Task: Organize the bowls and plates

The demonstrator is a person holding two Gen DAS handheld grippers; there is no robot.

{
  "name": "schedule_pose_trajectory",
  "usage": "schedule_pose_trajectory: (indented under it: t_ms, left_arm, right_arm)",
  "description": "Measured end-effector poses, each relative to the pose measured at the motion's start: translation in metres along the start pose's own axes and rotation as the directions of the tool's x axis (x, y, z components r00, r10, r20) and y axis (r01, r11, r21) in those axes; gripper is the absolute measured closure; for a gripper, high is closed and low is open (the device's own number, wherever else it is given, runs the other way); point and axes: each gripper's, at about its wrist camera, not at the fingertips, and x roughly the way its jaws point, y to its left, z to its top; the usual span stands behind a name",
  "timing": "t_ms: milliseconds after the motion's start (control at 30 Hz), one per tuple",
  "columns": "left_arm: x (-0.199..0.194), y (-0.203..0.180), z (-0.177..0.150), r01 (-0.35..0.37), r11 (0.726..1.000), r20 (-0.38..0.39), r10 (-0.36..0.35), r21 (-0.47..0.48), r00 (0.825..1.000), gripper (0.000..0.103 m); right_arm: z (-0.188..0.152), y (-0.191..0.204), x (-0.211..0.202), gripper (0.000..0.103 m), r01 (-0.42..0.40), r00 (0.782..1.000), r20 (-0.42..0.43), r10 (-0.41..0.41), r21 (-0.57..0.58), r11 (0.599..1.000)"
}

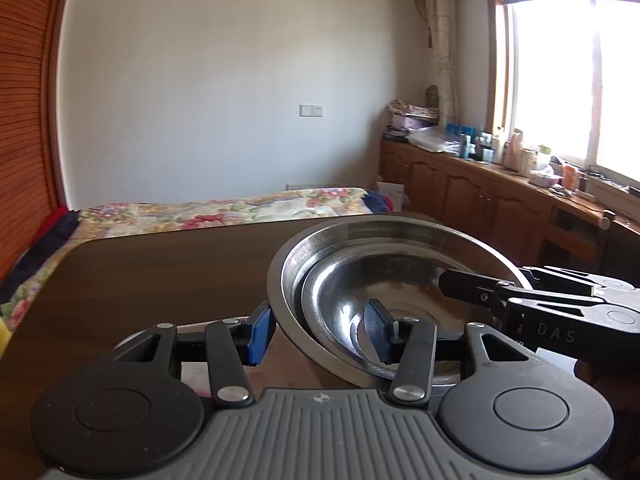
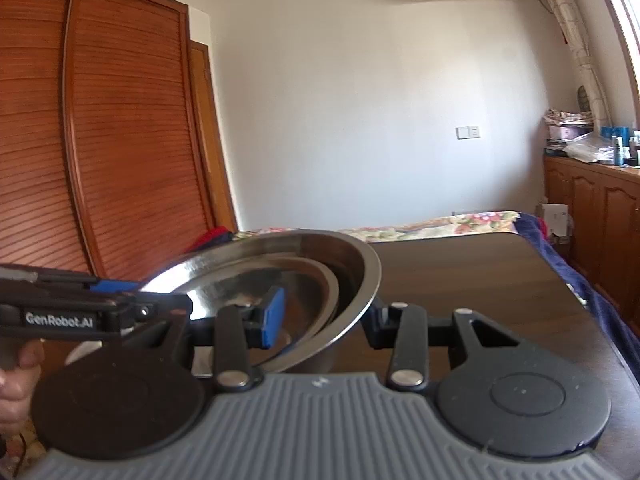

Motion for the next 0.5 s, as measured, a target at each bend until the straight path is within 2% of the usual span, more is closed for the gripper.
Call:
schedule_pose_trajectory:
  t_ms: [500]
  left_arm:
    - [-0.024,0.041,0.003,-0.098,0.994,0.014,0.098,-0.044,0.995,0.051]
  right_arm:
    - [0.01,0.041,0.015,0.06,-0.094,0.996,-0.017,0.093,-0.064,0.994]
